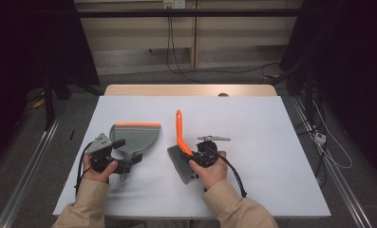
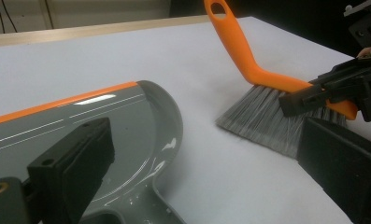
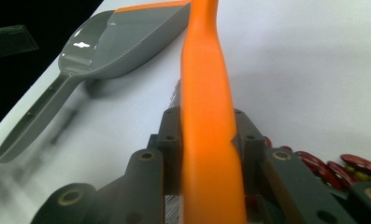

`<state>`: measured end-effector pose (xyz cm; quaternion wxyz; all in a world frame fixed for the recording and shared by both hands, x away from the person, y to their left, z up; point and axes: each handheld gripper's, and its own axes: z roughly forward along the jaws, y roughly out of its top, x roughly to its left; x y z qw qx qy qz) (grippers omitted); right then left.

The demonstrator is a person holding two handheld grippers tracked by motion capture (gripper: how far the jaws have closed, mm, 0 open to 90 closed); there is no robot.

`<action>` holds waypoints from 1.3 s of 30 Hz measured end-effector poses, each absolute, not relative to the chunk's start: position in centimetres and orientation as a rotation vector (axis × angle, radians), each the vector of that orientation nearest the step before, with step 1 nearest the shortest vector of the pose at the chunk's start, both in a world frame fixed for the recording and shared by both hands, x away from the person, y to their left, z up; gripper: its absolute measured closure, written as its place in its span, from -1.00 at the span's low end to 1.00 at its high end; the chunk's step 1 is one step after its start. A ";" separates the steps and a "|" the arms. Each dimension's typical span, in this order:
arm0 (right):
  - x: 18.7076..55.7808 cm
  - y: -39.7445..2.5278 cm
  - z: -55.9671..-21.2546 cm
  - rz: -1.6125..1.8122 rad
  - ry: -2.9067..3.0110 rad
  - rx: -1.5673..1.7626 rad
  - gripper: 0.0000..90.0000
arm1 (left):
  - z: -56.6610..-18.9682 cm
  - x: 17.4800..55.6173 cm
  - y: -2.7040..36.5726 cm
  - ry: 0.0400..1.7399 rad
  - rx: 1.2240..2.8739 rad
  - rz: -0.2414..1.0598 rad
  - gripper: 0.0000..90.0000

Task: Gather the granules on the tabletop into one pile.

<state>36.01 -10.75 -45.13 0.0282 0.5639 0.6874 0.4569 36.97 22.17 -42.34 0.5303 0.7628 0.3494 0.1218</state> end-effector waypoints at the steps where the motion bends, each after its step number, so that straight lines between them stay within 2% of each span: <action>1: 35.9 -10.9 -45.1 1.410 2.119 1.745 0.57 | -42.3 37.0 22.2 0.834 1.821 0.291 -0.91; 39: 34.6 -13.6 -44.8 1.349 2.021 1.782 0.57 | -42.3 36.9 22.1 0.836 1.824 0.297 -0.91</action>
